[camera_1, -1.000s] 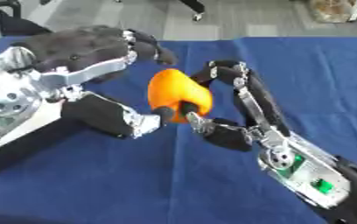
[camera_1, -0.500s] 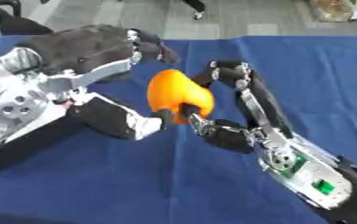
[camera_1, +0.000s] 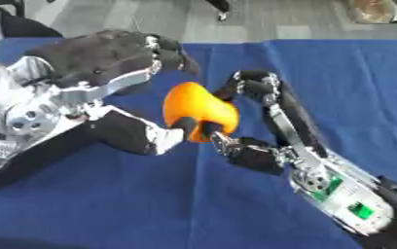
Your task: Pick up the objects with one hand, pass them to the other hand, and then place them into the box on the other side of the table.
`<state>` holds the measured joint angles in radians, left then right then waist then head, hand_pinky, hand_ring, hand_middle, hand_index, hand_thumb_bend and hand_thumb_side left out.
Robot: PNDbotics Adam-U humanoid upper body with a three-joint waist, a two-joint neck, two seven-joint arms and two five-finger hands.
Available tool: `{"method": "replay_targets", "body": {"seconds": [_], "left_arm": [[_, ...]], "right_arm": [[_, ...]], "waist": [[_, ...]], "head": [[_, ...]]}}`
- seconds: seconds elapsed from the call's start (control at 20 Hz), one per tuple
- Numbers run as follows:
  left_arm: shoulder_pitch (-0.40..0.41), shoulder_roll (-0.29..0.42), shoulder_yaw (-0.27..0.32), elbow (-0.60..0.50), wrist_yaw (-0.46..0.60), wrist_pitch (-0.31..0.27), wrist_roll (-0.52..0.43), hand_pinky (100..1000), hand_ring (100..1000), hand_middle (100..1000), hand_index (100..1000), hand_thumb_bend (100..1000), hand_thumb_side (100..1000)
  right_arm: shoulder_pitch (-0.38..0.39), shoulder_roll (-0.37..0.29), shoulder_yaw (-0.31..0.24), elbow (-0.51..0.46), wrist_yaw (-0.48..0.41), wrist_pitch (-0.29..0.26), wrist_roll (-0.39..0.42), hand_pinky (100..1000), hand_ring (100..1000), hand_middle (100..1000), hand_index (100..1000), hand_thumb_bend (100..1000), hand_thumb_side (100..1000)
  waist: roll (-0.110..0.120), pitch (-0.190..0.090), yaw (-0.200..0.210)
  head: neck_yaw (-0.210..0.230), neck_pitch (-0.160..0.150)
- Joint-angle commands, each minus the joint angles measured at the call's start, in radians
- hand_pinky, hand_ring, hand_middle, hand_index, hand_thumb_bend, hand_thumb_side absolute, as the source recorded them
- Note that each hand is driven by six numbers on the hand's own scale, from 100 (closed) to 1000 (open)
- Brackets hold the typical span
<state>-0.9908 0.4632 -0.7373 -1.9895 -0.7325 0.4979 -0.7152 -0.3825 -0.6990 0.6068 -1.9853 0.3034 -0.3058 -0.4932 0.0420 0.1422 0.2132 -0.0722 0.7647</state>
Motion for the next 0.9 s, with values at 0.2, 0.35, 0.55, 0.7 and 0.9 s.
{"method": "replay_targets", "body": {"seconds": [0.2,0.35,0.55,0.7,0.9], "left_arm": [[-0.009,-0.002,0.0,0.014,0.017,0.08,-0.086,942,872,777,877,200,677],[-0.008,-0.006,-0.004,0.034,0.017,0.073,-0.092,942,872,777,876,203,675],[-0.004,-0.013,-0.011,0.061,0.013,0.057,-0.095,941,872,777,882,205,670],[-0.001,-0.019,-0.016,0.083,0.01,0.046,-0.094,940,871,776,895,203,663],[0.003,-0.026,-0.02,0.106,0.008,0.037,-0.088,930,860,761,866,191,552]], "right_arm": [[-0.015,-0.01,-0.013,-0.015,0.028,-0.021,-0.009,621,468,422,594,111,100],[-0.016,-0.011,-0.016,-0.015,0.045,-0.032,-0.016,622,469,423,593,113,100],[-0.016,-0.011,-0.017,-0.015,0.064,-0.045,-0.025,624,469,423,592,112,100],[-0.016,-0.011,-0.016,-0.015,0.077,-0.054,-0.028,624,469,423,592,113,100],[-0.015,-0.01,-0.013,-0.015,0.081,-0.057,-0.028,623,468,422,591,116,100]], "waist": [[0.012,0.008,-0.001],[0.013,0.009,-0.003],[0.014,0.011,-0.004],[0.015,0.012,-0.005],[0.016,0.014,-0.005]], "head": [[0.003,0.005],[0.005,0.005],[0.008,0.005],[0.01,0.005],[0.011,0.005]]}}
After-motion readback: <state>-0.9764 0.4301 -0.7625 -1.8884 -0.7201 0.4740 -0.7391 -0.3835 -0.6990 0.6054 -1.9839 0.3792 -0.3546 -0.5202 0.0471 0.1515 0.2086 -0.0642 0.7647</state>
